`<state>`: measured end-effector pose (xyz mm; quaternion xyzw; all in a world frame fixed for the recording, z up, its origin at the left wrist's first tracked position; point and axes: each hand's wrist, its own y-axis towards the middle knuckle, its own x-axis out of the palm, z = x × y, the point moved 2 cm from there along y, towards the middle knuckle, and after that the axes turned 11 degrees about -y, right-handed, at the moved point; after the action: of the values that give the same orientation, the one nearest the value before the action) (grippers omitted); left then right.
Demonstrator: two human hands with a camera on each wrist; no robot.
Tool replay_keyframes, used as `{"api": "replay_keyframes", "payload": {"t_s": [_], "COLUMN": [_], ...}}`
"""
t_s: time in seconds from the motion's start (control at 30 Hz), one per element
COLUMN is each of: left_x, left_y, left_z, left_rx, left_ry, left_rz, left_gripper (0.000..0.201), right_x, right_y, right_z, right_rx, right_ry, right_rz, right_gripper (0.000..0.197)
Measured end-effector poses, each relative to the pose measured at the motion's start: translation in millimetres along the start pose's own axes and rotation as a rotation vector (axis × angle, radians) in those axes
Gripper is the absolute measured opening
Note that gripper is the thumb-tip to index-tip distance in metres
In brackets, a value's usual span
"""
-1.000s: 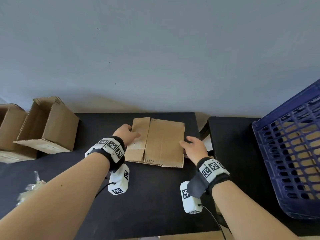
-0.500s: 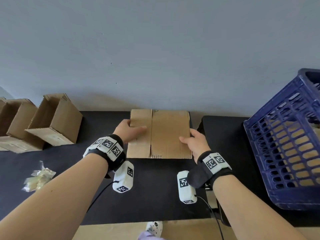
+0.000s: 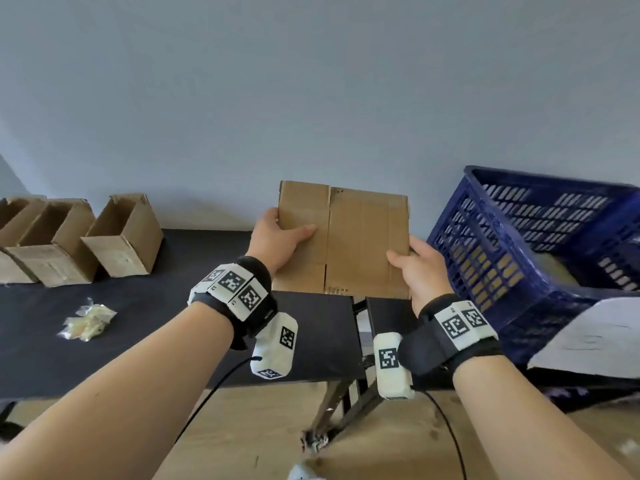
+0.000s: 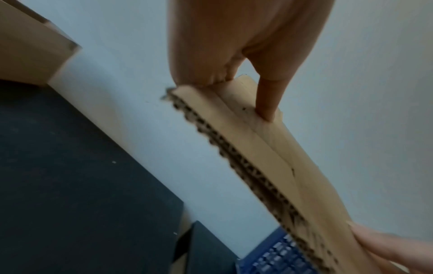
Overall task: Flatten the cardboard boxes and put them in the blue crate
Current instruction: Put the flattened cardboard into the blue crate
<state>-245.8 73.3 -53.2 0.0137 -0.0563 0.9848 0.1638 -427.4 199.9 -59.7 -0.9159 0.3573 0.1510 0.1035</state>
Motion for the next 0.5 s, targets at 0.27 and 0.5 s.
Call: {"api": "replay_keyframes", "payload": {"t_s": [0.27, 0.5], "left_x": [117, 278], "left_y": [-43, -53], "left_z": [49, 87], "left_rx": [0.091, 0.195], "left_ry": [-0.091, -0.073], "left_rz": [-0.145, -0.279], "left_gripper": [0.036, 0.036], "right_x": [-129, -285], "right_y": [-8, 26], "right_z": [-4, 8], "right_rx": [-0.052, -0.094], "right_ry": [0.084, 0.130], "right_rz": [0.231, 0.351], "right_gripper": [0.033, 0.034]}}
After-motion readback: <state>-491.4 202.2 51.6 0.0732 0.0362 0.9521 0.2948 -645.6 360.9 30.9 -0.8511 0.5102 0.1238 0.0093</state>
